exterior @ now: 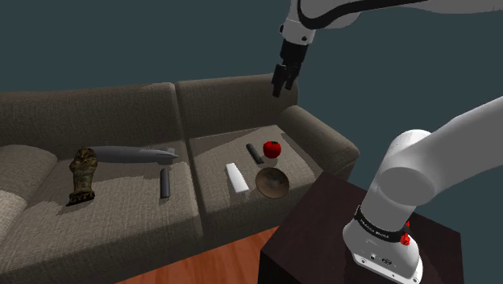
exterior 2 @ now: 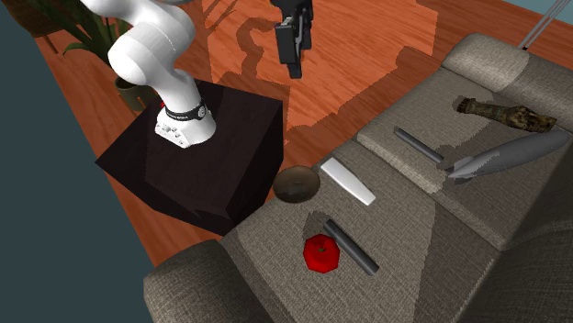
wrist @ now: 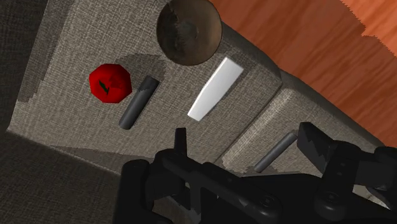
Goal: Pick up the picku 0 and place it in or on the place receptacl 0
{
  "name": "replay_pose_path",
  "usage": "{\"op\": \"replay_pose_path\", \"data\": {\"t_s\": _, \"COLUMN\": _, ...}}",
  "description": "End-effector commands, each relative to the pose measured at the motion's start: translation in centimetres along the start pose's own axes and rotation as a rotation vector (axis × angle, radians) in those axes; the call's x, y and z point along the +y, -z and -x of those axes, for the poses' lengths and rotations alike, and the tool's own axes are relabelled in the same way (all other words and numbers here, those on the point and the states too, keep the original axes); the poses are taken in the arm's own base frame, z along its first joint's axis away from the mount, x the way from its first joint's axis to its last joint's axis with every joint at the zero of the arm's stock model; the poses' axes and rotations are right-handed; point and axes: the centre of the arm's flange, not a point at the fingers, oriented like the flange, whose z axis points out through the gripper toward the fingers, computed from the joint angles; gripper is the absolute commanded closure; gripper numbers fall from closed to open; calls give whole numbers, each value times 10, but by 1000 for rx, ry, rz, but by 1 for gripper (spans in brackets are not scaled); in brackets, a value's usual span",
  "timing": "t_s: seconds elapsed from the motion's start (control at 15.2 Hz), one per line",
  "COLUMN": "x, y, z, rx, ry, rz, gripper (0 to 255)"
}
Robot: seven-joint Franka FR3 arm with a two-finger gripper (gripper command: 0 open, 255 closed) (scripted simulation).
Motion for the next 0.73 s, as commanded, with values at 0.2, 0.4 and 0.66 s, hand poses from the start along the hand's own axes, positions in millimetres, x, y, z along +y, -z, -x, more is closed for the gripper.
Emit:
{"op": "replay_pose_path", "data": {"t_s": 0.2, "x": 35, "y": -55, "z": -21, "rx": -25, "ry": 1, "rz": 8, "gripper": 0}}
{"op": "replay_pose_path", "data": {"t_s": 0.4, "x": 55, "y": -87, "z": -33, "rx": -41, "ry": 2, "rz": 13, "gripper": 0}}
{"op": "replay_pose_path", "data": {"t_s": 0.66, "x": 82, "y": -130, "z": -48, "rx": -62, "ry": 3, "rz": 19, "gripper": 0}}
